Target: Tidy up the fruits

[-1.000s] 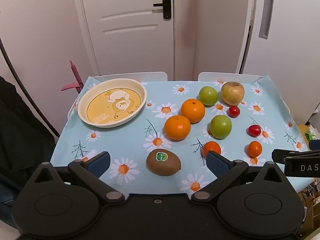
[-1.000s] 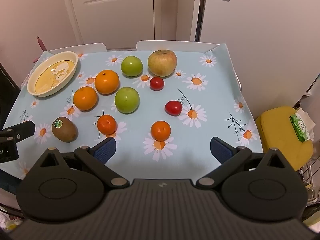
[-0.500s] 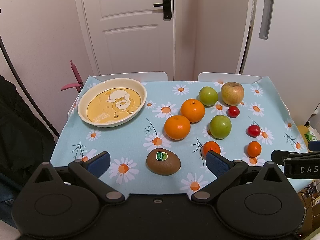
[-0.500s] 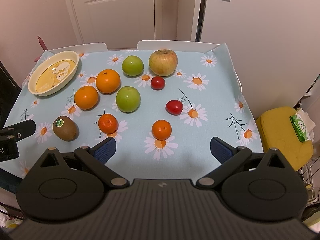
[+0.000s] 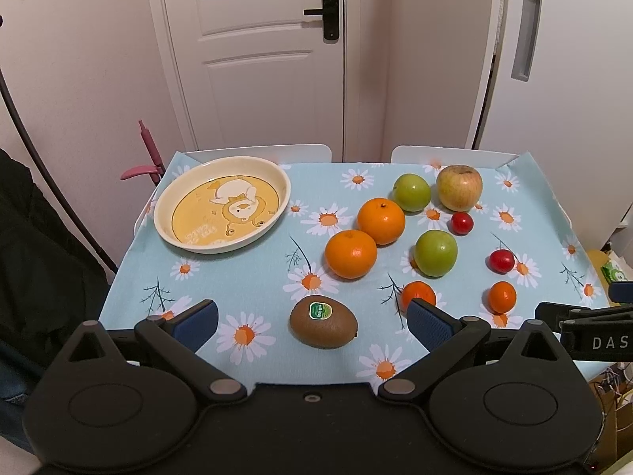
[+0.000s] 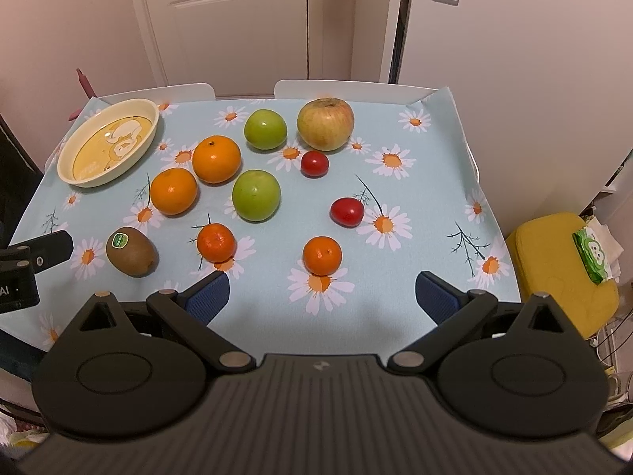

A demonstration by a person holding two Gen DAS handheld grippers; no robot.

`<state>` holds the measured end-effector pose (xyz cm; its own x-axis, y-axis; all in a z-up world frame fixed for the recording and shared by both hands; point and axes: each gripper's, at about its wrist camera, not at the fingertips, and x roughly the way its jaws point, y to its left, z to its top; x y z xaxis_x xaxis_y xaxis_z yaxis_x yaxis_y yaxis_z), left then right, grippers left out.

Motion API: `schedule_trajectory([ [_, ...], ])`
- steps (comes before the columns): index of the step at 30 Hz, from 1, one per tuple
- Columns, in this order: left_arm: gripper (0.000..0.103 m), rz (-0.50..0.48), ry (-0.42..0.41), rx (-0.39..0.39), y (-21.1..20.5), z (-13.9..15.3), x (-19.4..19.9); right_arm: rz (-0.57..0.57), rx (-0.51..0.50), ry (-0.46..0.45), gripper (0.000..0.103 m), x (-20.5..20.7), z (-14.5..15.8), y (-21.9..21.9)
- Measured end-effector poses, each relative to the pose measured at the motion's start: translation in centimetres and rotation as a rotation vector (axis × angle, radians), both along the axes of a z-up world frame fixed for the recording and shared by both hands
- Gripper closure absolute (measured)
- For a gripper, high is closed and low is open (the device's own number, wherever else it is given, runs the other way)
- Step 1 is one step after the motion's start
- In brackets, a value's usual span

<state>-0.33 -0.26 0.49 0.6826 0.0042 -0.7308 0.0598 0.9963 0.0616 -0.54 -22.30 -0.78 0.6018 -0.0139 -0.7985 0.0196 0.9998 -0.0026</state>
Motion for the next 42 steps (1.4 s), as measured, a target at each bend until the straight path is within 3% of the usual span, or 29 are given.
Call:
schedule_trajectory([
  [42, 0.001, 0.007, -0.022, -0.002, 0.47, 0.54, -0.77, 0.001, 0.009, 0.003, 0.0, -0.29, 0.35, -0.22],
])
